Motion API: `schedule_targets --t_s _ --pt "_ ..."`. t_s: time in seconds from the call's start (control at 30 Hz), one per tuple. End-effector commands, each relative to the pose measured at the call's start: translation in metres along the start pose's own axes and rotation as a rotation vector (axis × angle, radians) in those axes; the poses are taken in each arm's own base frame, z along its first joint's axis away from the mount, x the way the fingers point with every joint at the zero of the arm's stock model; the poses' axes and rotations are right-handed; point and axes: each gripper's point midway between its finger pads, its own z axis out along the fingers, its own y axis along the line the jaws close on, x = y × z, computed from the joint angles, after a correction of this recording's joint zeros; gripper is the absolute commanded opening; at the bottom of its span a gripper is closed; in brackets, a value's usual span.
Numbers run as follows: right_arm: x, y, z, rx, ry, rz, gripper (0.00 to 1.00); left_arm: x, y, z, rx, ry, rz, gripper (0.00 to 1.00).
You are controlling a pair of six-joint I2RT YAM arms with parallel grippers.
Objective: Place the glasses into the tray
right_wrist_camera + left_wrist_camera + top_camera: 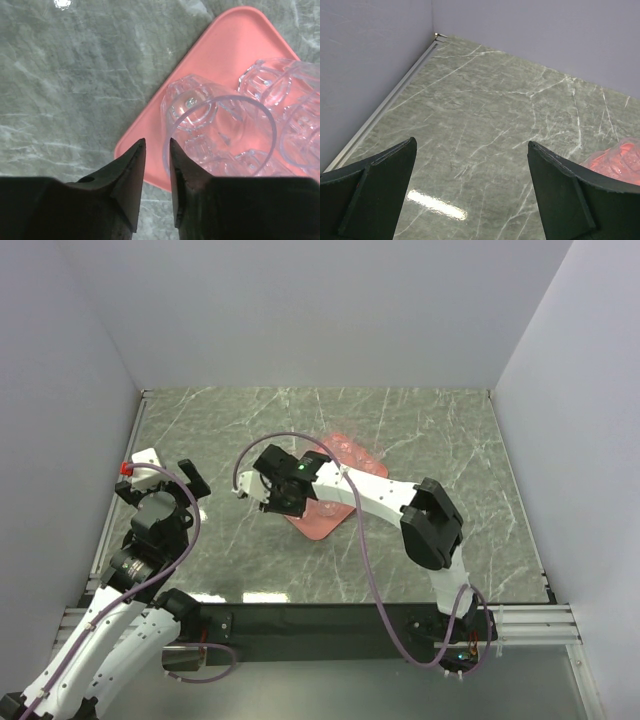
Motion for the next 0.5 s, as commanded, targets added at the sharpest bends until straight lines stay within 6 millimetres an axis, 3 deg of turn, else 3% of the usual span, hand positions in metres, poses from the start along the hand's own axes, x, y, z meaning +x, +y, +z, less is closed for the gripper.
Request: schedule_targets --t_s 0.0,0.3,0.47 --pt "-0.03 -0.012 -0.052 0.055 -0.12 0.002 0.34 -0.007 -0.004 0.001 0.015 -0.023 -0.036 0.99" --pt "-0.036 -0.02 -0.099 0.112 -0.181 -0.021 0.42 -0.006 -0.005 0.001 0.021 -0.021 -0.035 0.99" --pt "-0.019 -0.041 -0.126 0.188 -0.197 0.018 0.48 -0.005 -0.009 0.001 0.044 -0.017 -0.034 0.99"
